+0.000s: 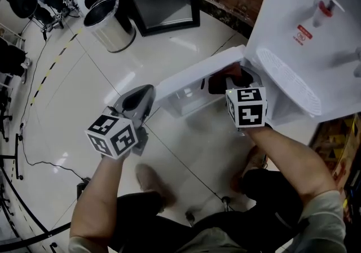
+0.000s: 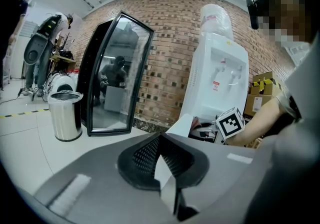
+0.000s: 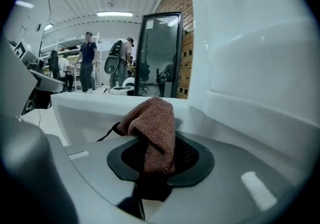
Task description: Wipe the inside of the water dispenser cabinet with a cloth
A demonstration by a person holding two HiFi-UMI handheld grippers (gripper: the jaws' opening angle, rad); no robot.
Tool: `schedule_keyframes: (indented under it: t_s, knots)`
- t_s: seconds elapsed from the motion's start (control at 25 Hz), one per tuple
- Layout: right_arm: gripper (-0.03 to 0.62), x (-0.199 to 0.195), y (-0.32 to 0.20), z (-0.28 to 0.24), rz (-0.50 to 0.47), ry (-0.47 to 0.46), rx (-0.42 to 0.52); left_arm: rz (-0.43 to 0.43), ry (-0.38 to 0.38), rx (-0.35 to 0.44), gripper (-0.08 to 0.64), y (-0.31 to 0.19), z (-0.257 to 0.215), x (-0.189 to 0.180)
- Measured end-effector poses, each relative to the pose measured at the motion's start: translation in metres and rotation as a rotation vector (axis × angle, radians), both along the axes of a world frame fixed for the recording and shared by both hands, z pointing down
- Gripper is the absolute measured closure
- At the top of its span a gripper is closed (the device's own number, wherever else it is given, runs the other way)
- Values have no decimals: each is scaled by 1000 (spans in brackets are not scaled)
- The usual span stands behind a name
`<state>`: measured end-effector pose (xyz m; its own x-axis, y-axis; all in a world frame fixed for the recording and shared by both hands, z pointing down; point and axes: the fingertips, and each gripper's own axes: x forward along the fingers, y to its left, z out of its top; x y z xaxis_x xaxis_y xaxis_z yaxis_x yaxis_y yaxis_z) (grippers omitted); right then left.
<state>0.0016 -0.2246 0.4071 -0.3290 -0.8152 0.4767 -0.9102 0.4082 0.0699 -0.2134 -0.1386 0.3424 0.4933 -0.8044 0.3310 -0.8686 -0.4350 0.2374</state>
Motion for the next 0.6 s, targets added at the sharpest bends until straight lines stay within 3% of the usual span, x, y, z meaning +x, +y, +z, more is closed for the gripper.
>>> schedule_keyframes:
  t_s: [0.36, 0.6]
  knots:
    - [477, 57, -2, 9, 180, 31, -21, -19, -22, 1, 550, 4, 1, 5]
    - [480, 60, -16, 10, 183, -12, -19, -19, -47, 9, 550, 6, 2, 5]
